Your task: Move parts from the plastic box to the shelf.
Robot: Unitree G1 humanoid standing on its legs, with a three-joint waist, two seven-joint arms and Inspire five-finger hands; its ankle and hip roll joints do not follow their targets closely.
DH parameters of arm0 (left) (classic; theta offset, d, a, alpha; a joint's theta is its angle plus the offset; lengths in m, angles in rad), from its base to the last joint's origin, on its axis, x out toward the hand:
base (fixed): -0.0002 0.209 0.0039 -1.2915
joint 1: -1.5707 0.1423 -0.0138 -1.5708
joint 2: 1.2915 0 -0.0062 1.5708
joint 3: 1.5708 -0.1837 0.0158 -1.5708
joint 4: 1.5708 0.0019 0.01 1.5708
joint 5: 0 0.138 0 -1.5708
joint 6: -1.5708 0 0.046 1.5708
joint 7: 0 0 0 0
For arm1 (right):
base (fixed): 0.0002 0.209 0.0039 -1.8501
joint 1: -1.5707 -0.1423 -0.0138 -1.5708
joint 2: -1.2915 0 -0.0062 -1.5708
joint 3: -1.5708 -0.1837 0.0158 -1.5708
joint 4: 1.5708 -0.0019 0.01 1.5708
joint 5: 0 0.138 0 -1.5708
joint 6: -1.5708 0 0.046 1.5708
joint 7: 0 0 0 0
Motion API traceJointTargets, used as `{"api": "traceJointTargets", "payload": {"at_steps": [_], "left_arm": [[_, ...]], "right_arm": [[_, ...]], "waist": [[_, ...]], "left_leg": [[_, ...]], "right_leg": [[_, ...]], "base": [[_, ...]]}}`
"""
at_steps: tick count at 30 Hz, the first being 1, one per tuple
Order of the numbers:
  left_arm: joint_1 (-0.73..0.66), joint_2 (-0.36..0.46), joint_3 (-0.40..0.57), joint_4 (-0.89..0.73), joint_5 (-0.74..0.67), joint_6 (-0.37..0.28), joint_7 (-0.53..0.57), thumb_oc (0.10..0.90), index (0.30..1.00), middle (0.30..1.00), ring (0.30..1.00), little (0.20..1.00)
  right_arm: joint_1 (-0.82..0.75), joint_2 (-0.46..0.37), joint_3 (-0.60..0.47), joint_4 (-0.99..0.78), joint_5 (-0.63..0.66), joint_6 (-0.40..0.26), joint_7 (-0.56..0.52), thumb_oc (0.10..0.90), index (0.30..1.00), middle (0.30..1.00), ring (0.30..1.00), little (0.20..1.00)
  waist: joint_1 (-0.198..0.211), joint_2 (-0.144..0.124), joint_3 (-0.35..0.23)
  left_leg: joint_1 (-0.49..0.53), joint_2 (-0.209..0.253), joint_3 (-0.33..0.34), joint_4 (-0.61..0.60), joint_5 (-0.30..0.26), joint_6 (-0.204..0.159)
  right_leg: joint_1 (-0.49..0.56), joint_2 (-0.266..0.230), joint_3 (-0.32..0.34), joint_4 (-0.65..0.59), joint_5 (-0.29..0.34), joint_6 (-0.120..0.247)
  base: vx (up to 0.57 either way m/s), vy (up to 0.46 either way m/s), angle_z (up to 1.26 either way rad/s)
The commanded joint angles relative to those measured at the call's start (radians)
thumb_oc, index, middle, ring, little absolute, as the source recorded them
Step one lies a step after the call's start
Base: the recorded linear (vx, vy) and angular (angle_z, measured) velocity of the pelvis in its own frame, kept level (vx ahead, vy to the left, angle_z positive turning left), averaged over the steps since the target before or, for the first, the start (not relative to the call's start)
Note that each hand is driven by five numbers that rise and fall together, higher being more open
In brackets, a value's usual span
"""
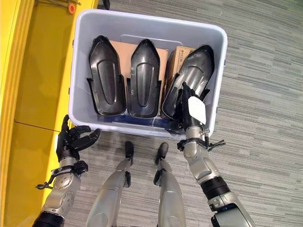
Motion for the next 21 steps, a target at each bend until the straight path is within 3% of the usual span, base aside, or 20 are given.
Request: {"api": "traceJointTargets", "payload": {"at_steps": [1,7,16,17,18,19,21], "left_arm": [[-0.039,-0.047,-0.126,0.084,-0.051,0.089,-0.035,0.9,1.0,1.0,1.0,1.0],[-0.049,-0.044,-0.142,0.075,-0.055,0.086,-0.028,0.9,1.0,1.0,1.0,1.0],[-0.083,-0.042,-0.171,0.087,-0.068,0.075,-0.012,0.9,1.0,1.0,1.0,1.0],[-0.086,-0.043,-0.173,0.089,-0.071,0.074,-0.012,0.9,1.0,1.0,1.0,1.0],[-0.088,-0.042,-0.173,0.092,-0.071,0.074,-0.012,0.9,1.0,1.0,1.0,1.0],[-0.088,-0.042,-0.173,0.092,-0.071,0.074,-0.012,0.9,1.0,1.0,1.0,1.0],[-0.092,-0.045,-0.173,0.095,-0.073,0.074,-0.007,0.9,1.0,1.0,1.0,1.0]], "right_arm": [[-0.082,-0.033,0.007,-0.048,-0.046,-0.021,-0.093,0.9,1.0,1.0,1.0,1.0],[-0.149,-0.02,0.029,0.037,-0.053,0.004,-0.122,0.9,1.0,1.0,1.0,1.0],[-0.243,0.035,0.071,0.254,0.04,0.025,-0.151,0.9,1.0,1.0,1.0,1.0],[-0.246,0.041,0.077,0.277,0.051,0.028,-0.149,0.557,0.52,0.52,0.52,0.52],[-0.248,0.044,0.079,0.287,0.059,0.028,-0.148,0.494,0.432,0.432,0.432,0.432],[-0.249,0.044,0.079,0.288,0.059,0.028,-0.149,0.4,0.3,0.3,0.3,0.3],[-0.243,0.05,0.085,0.309,0.073,0.032,-0.143,0.4,0.3,0.3,0.3,0.3]], "waist": [[-0.027,0.024,-0.004],[-0.018,0.038,-0.004],[-0.008,0.063,-0.004],[-0.006,0.065,-0.004],[-0.006,0.065,-0.004],[-0.006,0.065,-0.004],[-0.007,0.065,-0.004]], "left_leg": [[-0.012,0.036,0.025,0.124,-0.147,-0.027],[-0.065,0.037,0.018,0.161,-0.157,-0.024],[-0.168,0.035,0.0,0.258,-0.186,-0.02],[-0.171,0.034,0.0,0.259,-0.187,-0.02],[-0.174,0.034,0.001,0.261,-0.186,-0.02],[-0.174,0.034,0.001,0.261,-0.186,-0.02],[-0.177,0.034,0.0,0.262,-0.186,-0.019]], "right_leg": [[0.058,-0.069,0.016,0.056,-0.092,0.098],[0.007,-0.073,0.022,0.094,-0.104,0.092],[-0.095,-0.077,0.032,0.193,-0.139,0.077],[-0.098,-0.076,0.032,0.195,-0.139,0.077],[-0.102,-0.077,0.031,0.197,-0.139,0.076],[-0.103,-0.077,0.031,0.198,-0.139,0.076],[-0.106,-0.075,0.032,0.199,-0.142,0.074]], "base": [[-0.01,-0.007,0.05],[-0.01,0.002,0.02],[-0.01,-0.002,0.05],[-0.02,0.006,0.06],[-0.01,0.006,0.1],[-0.01,0.007,0.1],[0.0,0.002,0.03]]}}
